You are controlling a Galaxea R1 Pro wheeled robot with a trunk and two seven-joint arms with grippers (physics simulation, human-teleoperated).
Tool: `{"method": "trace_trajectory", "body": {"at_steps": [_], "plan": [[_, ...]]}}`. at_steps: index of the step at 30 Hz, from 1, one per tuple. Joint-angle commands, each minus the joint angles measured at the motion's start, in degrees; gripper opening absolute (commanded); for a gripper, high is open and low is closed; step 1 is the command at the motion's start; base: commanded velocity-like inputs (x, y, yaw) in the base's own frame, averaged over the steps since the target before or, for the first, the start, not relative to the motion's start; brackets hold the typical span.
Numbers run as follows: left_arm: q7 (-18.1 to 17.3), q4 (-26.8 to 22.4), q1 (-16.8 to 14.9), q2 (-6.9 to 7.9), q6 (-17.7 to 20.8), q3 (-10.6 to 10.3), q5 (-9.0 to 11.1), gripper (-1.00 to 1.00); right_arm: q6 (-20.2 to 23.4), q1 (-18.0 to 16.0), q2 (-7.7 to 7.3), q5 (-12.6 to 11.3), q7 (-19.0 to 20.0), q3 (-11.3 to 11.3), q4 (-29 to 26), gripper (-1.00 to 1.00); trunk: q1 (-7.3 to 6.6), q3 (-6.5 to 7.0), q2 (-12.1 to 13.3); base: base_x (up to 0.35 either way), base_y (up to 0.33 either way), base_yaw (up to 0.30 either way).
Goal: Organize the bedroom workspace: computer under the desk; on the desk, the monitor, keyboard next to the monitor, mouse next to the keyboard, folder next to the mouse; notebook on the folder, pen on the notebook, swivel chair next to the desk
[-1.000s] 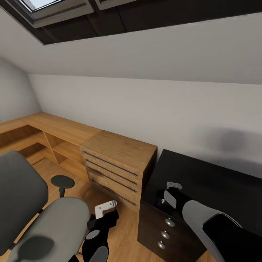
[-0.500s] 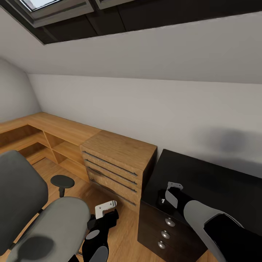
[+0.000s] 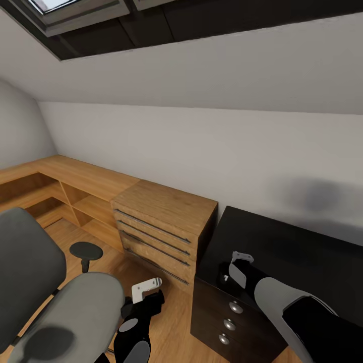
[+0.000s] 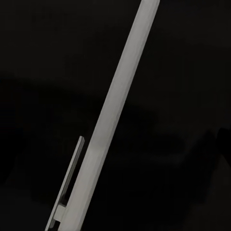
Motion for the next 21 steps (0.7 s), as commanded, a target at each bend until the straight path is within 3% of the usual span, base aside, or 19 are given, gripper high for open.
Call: {"method": "trace_trajectory", "body": {"at_steps": [1,7,8,21], "plan": [[0.4,-0.1,-0.1,0.05,0.3,-0.1,0.2,1.0,0.5,0.0,-0.01,-0.4,-0.4,0.5,-0.1,1.0,0.01,-0.07,0.0,0.0,0.0,0.0],[0.4,0.0,-0.1,0.05,0.3,-0.1,0.2,1.0,0.5,0.0,0.04,-0.4,-0.4,0.5,-0.1,1.0,0.01,-0.07,0.0,0.0,0.0,0.0],[0.4,0.0,-0.1,0.05,0.3,-0.1,0.3,1.0,0.5,0.0,0.04,-0.4,-0.4,0.5,-0.1,-1.0,0.01,-0.07,0.0,0.0,0.0,0.0],[0.4,0.1,-0.1,0.04,0.3,-0.1,0.3,1.0,0.5,0.0,0.13,-0.4,-0.6,0.4,-0.1,-1.0,0.01,-0.07,0.0,0.0,0.0,0.0]]}}
